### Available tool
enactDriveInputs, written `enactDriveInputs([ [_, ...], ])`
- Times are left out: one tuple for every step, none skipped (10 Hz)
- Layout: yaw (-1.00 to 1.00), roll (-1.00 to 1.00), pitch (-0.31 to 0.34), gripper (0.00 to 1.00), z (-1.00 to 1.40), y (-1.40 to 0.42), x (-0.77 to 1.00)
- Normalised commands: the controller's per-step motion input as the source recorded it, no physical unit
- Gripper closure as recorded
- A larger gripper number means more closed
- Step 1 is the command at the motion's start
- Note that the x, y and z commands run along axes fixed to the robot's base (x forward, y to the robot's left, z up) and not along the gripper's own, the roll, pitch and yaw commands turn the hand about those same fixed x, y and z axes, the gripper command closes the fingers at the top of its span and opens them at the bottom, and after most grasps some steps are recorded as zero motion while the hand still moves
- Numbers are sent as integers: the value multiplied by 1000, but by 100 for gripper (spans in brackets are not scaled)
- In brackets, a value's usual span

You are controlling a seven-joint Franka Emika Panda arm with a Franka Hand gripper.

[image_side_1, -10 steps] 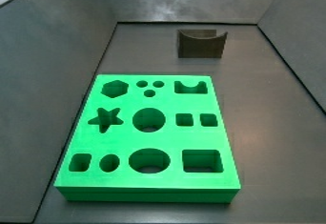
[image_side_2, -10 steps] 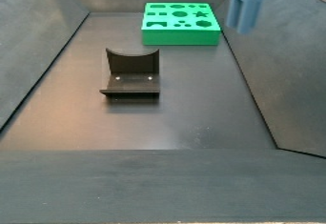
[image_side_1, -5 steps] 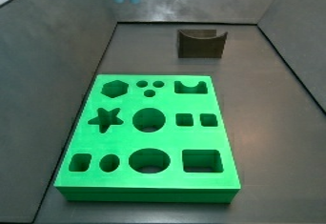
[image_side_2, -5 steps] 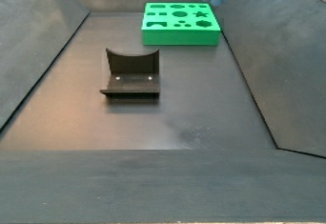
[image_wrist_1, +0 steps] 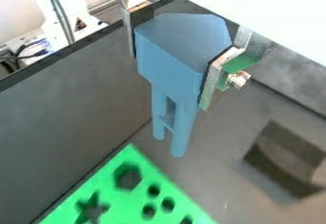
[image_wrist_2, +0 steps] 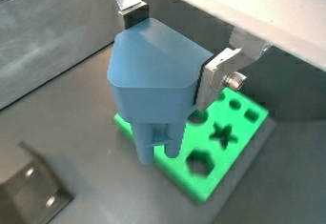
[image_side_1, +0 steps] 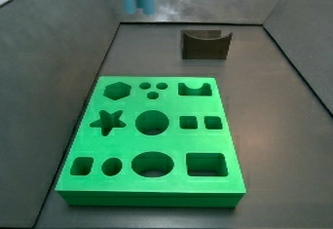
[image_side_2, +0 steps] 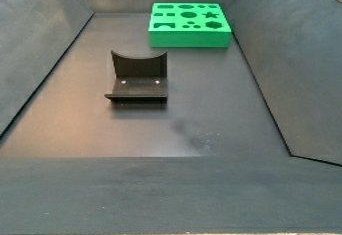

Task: Pick up the 3 prong object. Move up. Move to above the board. Insert the 3 prong object.
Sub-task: Move to above the board, then insert the 3 prong object.

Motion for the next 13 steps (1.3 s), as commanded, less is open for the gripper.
enactDriveInputs([
  [6,20,120,100,157,-1000,429],
  [8,62,129,100,89,-543,283],
  [12,68,132,100,66,-371,225],
  [9,64,100,100,41,-185,135],
  [-6,0,0,100,0,0,0],
  [-389,0,0,100,0,0,11],
  [-766,0,0,100,0,0,137],
  [-1000,0,-3,100,0,0,11],
  [-1000,0,-10,100,0,0,0],
  [-1000,0,-6,100,-9,0,0],
  [-1000,0,0,100,-20,0,0],
  [-1000,0,0,100,-23,0,0],
  [-1000,0,0,100,-17,0,0],
])
